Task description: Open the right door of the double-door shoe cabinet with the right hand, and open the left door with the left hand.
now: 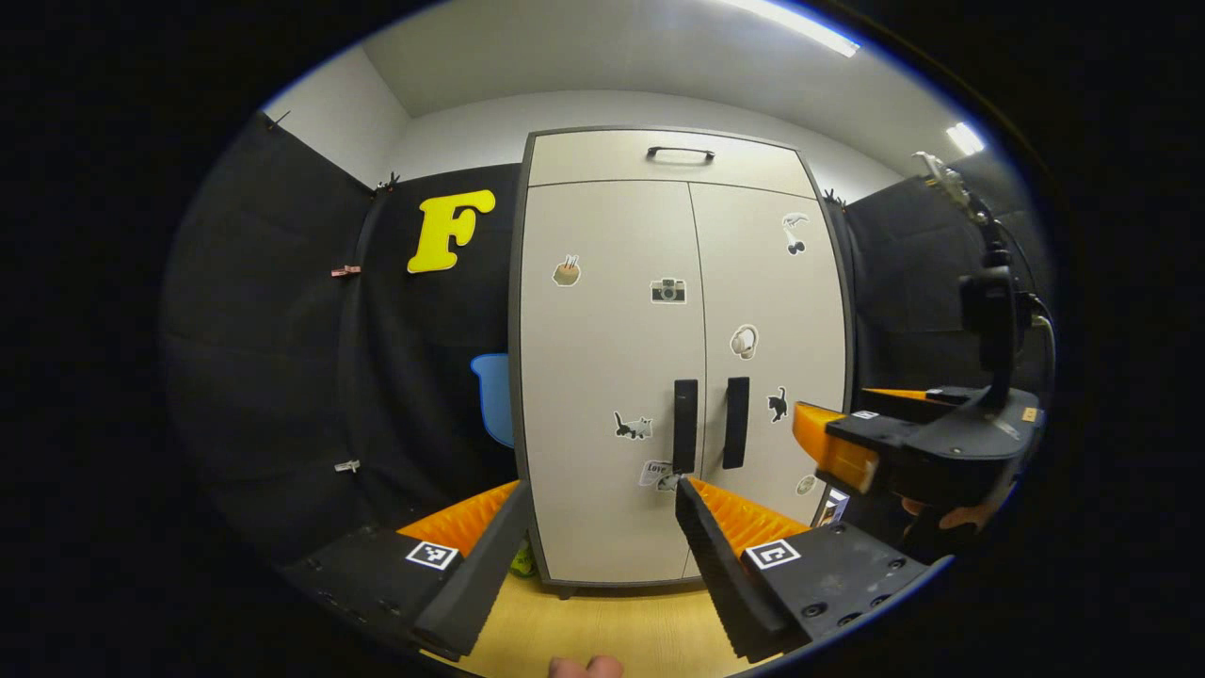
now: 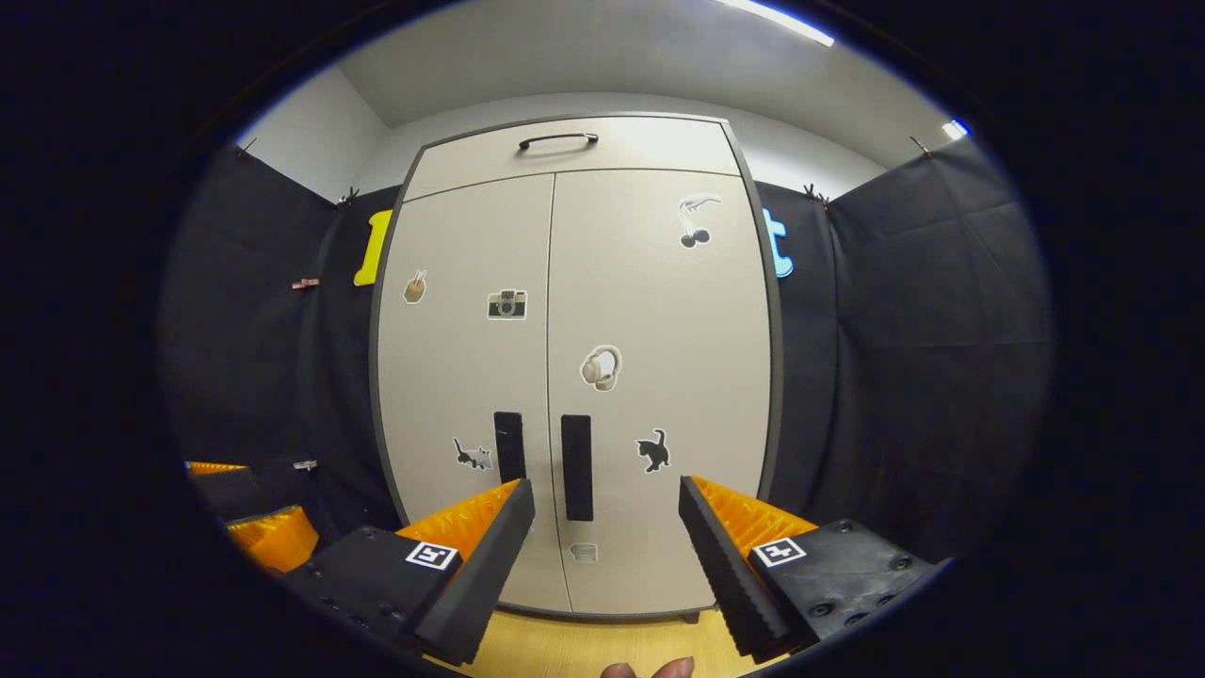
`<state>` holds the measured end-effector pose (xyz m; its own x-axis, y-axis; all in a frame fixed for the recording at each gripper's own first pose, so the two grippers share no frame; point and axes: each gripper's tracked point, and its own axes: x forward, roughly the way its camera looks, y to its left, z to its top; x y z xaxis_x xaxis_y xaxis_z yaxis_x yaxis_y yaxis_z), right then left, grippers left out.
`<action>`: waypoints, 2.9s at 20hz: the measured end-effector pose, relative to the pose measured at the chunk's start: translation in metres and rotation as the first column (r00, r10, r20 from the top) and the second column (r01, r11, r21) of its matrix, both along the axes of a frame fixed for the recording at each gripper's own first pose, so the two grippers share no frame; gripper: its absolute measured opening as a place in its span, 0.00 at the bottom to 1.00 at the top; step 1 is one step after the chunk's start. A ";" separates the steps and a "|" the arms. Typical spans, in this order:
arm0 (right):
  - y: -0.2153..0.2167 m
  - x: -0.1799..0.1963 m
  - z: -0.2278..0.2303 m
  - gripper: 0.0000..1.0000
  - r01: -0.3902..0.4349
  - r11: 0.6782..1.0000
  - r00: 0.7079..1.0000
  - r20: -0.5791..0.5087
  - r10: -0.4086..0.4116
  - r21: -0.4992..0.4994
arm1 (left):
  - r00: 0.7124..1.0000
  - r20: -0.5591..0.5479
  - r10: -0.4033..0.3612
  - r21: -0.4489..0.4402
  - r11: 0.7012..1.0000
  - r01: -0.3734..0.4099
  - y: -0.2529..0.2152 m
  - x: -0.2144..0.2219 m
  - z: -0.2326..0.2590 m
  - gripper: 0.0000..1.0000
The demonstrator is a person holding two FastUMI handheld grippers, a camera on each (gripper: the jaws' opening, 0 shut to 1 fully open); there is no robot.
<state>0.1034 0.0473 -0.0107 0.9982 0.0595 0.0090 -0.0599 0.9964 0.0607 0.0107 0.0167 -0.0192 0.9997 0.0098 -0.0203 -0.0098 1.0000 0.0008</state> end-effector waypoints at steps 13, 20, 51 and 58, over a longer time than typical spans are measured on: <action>0.027 0.130 -0.049 0.95 -0.002 1.000 0.999 -0.043 0.002 0.007 | 0.997 -0.049 0.057 0.016 0.998 -0.056 0.037 -0.002 -0.023 0.95; 0.034 0.139 -0.052 0.54 0.052 0.997 0.999 0.010 -0.051 -0.052 | 0.993 -0.076 0.088 0.024 0.996 -0.086 0.058 -0.006 -0.032 0.95; -0.004 0.081 -0.047 0.19 -0.033 0.999 0.997 -0.067 0.034 0.022 | 0.993 -0.062 0.096 0.013 0.995 -0.096 0.013 -0.045 -0.016 0.95; -0.031 0.059 -0.047 0.19 -0.014 0.999 0.996 -0.083 0.016 0.030 | 0.996 -0.063 0.056 -0.012 0.998 -0.056 -0.024 -0.041 -0.019 0.95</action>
